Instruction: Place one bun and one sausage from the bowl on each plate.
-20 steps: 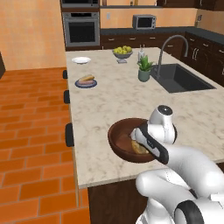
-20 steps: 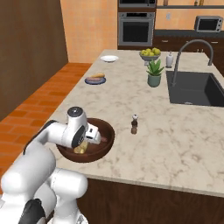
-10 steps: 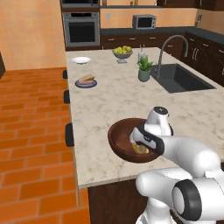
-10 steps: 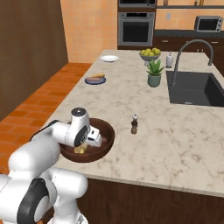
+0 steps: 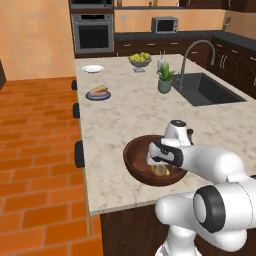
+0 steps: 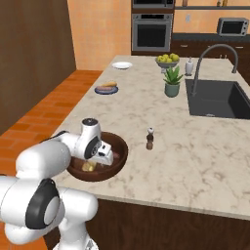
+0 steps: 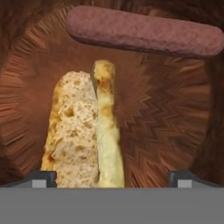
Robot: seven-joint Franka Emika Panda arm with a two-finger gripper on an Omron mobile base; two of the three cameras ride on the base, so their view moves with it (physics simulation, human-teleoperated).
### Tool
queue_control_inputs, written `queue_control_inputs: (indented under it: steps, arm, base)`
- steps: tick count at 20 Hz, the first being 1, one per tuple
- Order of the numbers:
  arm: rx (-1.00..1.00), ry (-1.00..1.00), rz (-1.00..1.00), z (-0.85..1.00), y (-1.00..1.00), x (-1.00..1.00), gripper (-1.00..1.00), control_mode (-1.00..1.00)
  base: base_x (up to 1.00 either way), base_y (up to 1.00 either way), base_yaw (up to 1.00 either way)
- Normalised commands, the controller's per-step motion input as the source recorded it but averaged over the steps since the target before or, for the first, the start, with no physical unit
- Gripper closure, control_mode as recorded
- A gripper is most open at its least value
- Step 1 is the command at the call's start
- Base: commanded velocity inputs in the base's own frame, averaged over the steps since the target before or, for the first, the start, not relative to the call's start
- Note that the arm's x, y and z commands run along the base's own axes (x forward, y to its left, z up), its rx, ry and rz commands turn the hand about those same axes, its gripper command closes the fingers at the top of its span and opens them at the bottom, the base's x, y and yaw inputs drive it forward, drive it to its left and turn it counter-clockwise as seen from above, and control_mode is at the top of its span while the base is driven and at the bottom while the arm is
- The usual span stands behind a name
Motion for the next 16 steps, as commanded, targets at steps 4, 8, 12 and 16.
queue_control_inputs:
  steps: [4, 8, 12, 16]
  arm:
    - [0.00, 0.14, 0.00, -0.09, 0.03, 0.00, -1.00, -1.00]
    - [0.00, 0.10, 0.00, -0.16, 0.06, 0.02, -1.00, -1.00]
    - [0.00, 0.01, 0.02, -0.26, 0.07, 0.05, -1.00, -1.00]
    - [0.00, 0.04, 0.02, -0.18, 0.13, 0.00, 1.00, -1.00]
  base:
    - [0.00, 0.00, 0.00]
    - [0.00, 0.00, 0.00]
    - [0.00, 0.00, 0.00]
    - [0.00, 0.00, 0.00]
